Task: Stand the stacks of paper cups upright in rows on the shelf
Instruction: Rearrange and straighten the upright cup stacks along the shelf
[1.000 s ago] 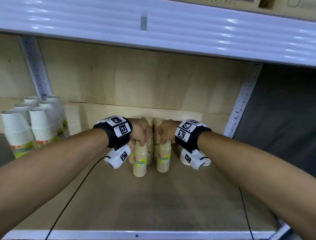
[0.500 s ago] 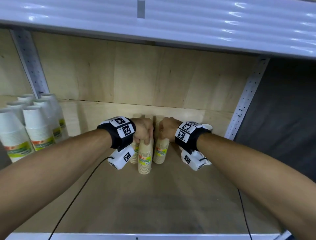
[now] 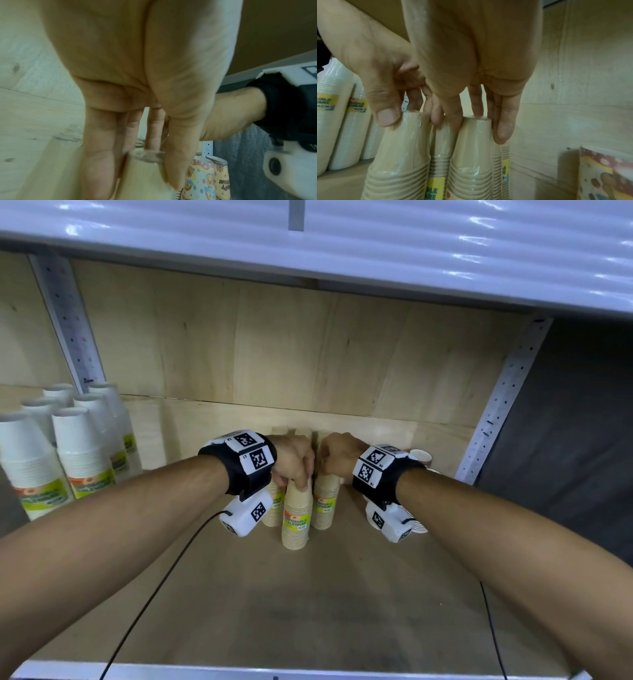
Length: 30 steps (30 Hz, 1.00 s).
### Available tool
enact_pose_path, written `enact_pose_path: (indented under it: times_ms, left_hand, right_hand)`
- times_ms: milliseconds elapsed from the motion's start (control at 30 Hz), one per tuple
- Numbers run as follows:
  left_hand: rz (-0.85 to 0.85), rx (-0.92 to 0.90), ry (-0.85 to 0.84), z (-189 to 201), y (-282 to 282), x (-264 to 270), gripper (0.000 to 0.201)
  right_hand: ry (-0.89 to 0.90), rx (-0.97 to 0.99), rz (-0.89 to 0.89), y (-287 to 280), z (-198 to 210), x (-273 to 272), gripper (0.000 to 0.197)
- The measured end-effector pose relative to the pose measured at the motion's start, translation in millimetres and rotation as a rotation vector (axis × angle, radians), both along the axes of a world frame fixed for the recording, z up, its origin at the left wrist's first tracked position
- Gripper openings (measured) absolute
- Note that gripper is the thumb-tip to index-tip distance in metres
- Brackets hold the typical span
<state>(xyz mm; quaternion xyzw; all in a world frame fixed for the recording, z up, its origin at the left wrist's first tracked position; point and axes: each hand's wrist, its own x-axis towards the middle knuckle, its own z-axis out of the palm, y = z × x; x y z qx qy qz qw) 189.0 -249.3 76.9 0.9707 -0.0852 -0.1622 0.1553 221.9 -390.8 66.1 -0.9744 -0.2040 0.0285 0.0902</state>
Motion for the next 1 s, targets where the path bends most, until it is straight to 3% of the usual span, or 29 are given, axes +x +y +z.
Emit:
enact_pose_path:
  times_ms: [300,433,733,1000]
  left_hand:
    - [0.026,-0.043,-0.087,36.2,21.5,-8.2,0.028]
    - [0.081,0.037,-0.191,69.1,50.2,-21.5,0.034]
    - [0.299,0.151,-0.433,134.5,141.9,-75.1,0.031]
    - [0.546,0.197,-0.464,152.5,224.4,-141.3,0.033]
  right_hand:
    - [-0.137,0.056,0.0,3.7,32.3,4.3,0.03]
    - [-0.216,0.115,0.047,24.0,49.6,3.4,0.031]
    - [-0.289,0.201,0.3,114.3,80.3,-20.9,0.03]
    - [-0.271,0.244,0.537,195.7,90.8,-62.4,0.043]
